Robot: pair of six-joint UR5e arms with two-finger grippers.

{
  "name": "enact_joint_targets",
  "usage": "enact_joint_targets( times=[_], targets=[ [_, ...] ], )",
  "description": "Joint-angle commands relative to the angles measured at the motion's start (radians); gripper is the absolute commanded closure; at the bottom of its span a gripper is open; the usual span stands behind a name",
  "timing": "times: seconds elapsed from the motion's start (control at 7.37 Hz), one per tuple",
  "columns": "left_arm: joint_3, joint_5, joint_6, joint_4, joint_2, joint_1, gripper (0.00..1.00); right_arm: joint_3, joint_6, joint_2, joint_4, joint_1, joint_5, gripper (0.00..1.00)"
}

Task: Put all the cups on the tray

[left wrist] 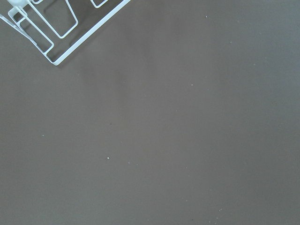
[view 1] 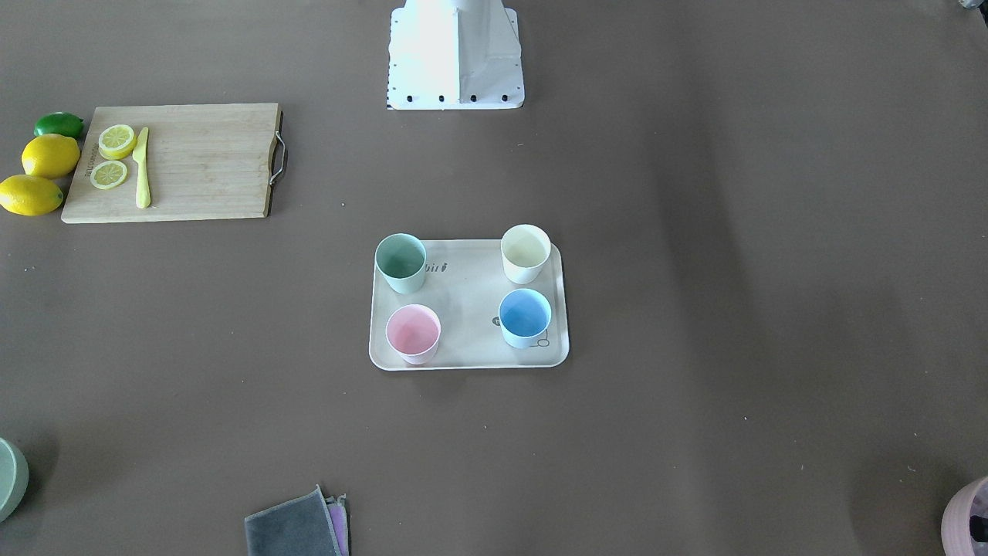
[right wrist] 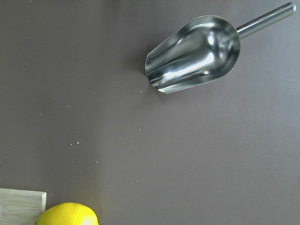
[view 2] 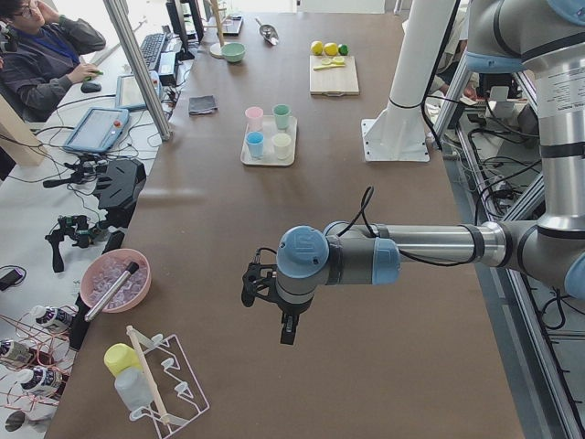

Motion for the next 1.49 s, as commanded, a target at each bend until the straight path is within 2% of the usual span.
enact_joint_targets(
  times=[0.0, 1.36],
  targets=[
    [0.0, 0.0, 0.0, 0.0, 0.0, 0.0, 0.02, 0.005, 0.001, -0.014, 0.0, 0.0, 0.0, 0.0],
    [0.0, 0.0, -0.002, 0.0, 0.0, 0.0, 0.02, 0.006, 0.001, -0.017, 0.003, 0.0, 0.014, 0.0]
  ],
)
